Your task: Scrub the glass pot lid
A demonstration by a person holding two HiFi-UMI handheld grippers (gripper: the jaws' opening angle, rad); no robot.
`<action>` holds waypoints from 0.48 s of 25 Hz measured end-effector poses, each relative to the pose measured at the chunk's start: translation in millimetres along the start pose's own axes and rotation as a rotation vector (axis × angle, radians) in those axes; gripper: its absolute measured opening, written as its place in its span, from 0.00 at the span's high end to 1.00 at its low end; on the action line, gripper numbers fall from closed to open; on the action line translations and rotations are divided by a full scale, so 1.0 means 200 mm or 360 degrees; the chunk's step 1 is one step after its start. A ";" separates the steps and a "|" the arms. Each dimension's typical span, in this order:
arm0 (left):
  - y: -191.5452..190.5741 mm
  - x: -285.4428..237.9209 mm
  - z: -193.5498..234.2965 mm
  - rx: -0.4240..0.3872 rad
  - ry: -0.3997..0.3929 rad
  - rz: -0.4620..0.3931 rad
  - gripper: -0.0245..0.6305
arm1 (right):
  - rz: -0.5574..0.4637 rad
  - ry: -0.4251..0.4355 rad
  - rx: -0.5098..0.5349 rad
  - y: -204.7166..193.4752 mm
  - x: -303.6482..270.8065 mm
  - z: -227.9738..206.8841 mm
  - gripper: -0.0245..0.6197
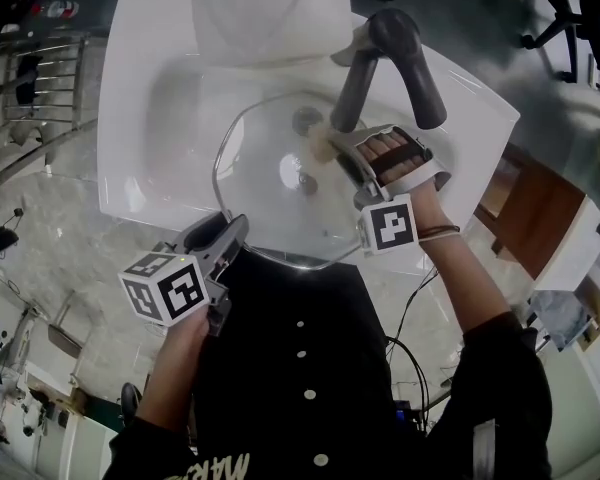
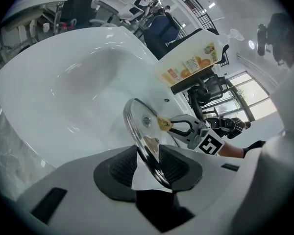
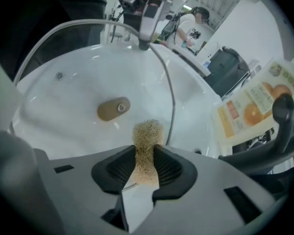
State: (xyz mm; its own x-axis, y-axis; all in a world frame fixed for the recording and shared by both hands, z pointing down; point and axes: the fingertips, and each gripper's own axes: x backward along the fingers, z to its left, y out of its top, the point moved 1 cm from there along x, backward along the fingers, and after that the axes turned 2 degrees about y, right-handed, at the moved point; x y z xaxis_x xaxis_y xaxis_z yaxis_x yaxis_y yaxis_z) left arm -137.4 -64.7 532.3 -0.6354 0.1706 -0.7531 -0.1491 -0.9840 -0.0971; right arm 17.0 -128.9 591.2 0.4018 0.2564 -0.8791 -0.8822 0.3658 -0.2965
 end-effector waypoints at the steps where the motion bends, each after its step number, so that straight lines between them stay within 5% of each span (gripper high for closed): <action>1: 0.00 0.00 0.00 0.0000 -0.0001 0.0000 0.72 | -0.0041 -0.0049 -0.0001 0.05 -0.01 -0.04 0.76; 7: 0.00 0.00 0.00 -0.0005 -0.0013 -0.0003 0.72 | -0.0244 -0.0201 0.0032 0.37 -0.16 -0.22 0.76; 12: 0.00 0.00 0.00 -0.0010 -0.0014 -0.0004 0.72 | -0.0317 -0.0193 -0.0002 0.48 -0.24 -0.26 0.76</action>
State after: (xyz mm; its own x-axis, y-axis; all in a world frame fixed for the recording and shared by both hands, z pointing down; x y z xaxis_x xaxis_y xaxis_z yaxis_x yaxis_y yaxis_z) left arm -137.1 -64.5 532.0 -0.6415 0.1737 -0.7472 -0.1461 -0.9839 -0.1033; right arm -99.4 -153.3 585.3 0.5944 0.2851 -0.7519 -0.7829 0.4188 -0.4601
